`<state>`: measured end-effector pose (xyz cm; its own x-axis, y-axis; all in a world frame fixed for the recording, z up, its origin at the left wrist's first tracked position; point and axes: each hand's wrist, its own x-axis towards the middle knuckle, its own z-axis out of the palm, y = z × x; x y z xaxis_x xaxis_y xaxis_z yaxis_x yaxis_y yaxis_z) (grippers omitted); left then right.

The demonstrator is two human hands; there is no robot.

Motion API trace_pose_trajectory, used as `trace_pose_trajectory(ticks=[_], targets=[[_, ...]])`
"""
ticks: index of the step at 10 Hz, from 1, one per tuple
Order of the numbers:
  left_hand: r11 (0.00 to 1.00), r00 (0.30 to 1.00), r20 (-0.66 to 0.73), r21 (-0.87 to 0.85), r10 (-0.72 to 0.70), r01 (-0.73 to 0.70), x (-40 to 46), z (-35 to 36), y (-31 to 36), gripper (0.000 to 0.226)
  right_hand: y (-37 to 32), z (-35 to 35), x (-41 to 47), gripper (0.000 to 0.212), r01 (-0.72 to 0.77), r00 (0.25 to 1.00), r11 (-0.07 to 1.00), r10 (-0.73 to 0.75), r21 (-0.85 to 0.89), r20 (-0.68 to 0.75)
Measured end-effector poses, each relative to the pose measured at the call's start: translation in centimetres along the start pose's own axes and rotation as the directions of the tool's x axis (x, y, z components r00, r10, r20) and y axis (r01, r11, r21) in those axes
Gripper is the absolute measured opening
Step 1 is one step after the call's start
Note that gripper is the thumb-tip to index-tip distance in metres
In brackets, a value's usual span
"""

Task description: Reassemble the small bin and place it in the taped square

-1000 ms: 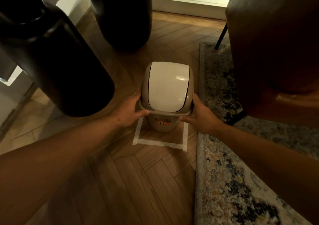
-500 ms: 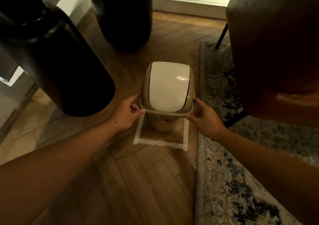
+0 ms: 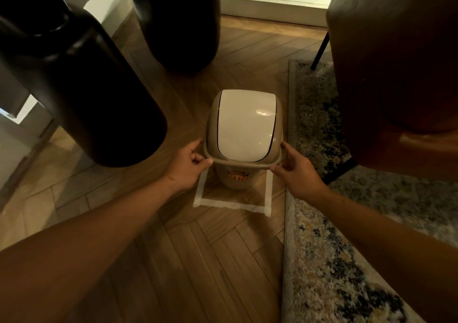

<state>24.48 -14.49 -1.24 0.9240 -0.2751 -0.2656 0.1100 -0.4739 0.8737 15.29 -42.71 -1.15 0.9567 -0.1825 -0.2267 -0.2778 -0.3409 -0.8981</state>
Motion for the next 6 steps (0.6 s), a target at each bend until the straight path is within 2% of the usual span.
trace_pose_trajectory(ticks=[3,4,6], targets=[[1.000,1.000,0.013,-0.004,0.000,0.000,-0.42,0.03,0.29,0.078,0.33,-0.04,-0.14,0.078,0.006,1.000,1.000,-0.006,-0.025,0.000],[1.000,1.000,0.013,-0.003,0.003,-0.003,-0.33,-0.03,0.20,0.078,0.13,-0.08,-0.30,0.077,0.009,1.000,0.996,-0.010,-0.092,-0.011],[1.000,1.000,0.016,0.013,0.008,-0.008,-0.38,0.03,0.16,0.080,0.20,-0.03,-0.46,0.076,0.033,0.999,0.999,-0.033,-0.006,-0.004]])
